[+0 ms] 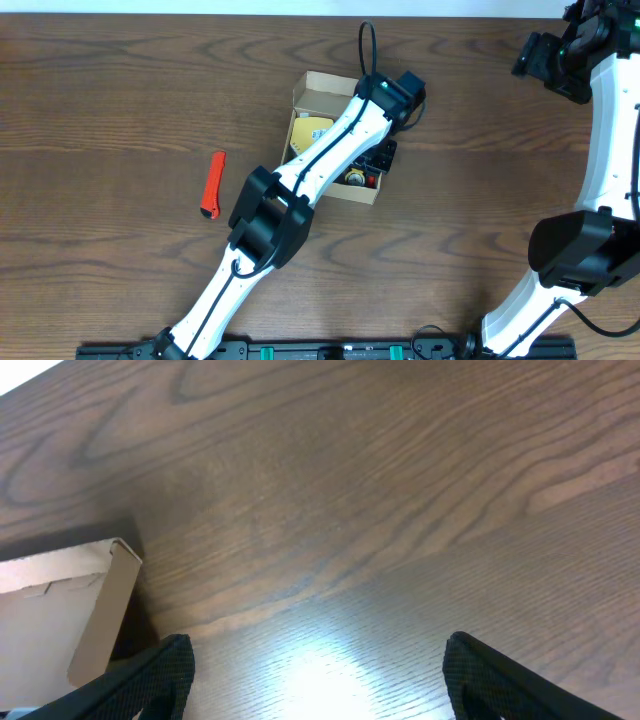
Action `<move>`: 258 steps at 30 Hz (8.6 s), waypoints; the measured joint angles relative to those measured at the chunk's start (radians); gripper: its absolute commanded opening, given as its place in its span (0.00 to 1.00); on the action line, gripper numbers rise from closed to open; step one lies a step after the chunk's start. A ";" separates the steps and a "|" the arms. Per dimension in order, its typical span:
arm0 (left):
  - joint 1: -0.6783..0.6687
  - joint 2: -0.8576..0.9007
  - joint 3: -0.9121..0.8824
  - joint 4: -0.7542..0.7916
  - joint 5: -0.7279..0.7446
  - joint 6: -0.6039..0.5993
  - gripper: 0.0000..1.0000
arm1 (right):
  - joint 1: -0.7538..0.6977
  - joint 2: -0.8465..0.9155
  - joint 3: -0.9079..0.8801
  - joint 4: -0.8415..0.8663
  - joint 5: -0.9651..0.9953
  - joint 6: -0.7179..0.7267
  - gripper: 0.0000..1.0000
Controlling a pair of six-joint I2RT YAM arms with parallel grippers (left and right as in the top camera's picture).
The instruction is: Pack container
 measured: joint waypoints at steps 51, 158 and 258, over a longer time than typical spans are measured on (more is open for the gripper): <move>0.301 -0.748 -0.067 -0.216 -0.380 0.187 0.35 | 0.000 0.000 0.000 -0.004 0.000 0.000 0.82; 0.301 -0.461 -0.206 -0.093 0.064 0.238 0.06 | 0.000 0.000 -0.003 0.000 0.000 0.000 0.82; 0.119 -0.343 -0.401 0.241 0.051 1.360 0.38 | 0.000 0.000 -0.003 -0.003 0.000 0.000 0.82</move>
